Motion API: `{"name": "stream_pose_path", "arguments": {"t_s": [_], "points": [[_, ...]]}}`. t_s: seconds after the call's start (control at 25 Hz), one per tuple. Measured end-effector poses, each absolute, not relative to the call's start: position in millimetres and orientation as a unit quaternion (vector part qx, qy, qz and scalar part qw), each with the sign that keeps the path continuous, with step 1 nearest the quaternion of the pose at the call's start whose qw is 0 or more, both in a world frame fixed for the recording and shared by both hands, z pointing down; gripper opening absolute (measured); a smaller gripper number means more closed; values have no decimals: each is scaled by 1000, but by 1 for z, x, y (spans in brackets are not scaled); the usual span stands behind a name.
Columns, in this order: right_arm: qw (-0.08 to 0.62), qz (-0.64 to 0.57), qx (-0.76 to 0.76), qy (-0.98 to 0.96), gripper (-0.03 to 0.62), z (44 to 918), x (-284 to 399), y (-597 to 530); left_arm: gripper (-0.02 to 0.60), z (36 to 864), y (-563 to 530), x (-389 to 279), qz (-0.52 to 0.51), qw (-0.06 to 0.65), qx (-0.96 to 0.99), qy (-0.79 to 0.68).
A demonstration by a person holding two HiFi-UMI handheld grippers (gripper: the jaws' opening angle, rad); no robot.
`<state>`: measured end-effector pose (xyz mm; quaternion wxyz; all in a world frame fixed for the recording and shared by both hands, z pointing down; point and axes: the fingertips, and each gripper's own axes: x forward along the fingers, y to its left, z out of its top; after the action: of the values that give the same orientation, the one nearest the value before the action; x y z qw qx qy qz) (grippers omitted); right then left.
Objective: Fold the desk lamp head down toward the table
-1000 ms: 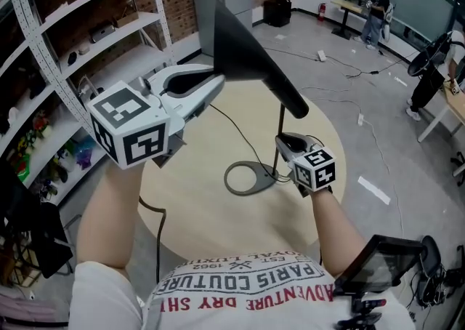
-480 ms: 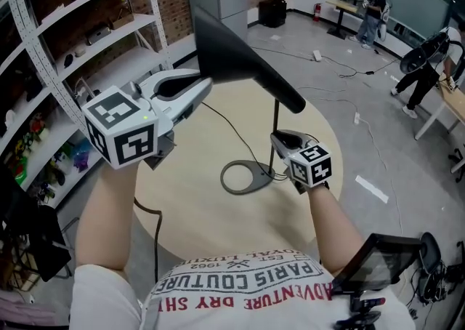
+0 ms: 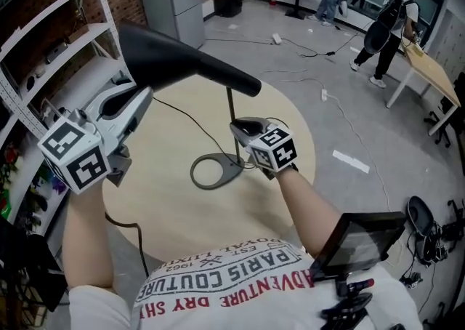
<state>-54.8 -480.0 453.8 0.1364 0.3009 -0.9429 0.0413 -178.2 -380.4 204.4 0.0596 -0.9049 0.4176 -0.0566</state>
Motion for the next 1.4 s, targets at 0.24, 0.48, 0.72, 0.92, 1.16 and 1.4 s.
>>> {"name": "stream_pose_path", "arguments": {"t_s": [0.24,0.48,0.72,0.92,1.16,1.4], "points": [[138,42,304,-942,52,454,-50,-478,18,212,-378,-177,-58,52,-905,418],[137,44,303,-942,52,454,-50,-476,18,226,-376,-180,-57,33,-904,422],[140,47,305,-941,52,454,-56,-481,18,247,-380,-192,-59,4,-904,424],[140,51,310,-939,52,455,-55,-481,18,261,-379,-192,-49,-15,-903,426],[144,56,307,-939,52,460,-50,-478,18,281,-377,-187,-39,-41,-904,425],[139,57,308,-939,53,460,-50,-478,18,298,-377,-187,-32,-57,-903,424]]}}
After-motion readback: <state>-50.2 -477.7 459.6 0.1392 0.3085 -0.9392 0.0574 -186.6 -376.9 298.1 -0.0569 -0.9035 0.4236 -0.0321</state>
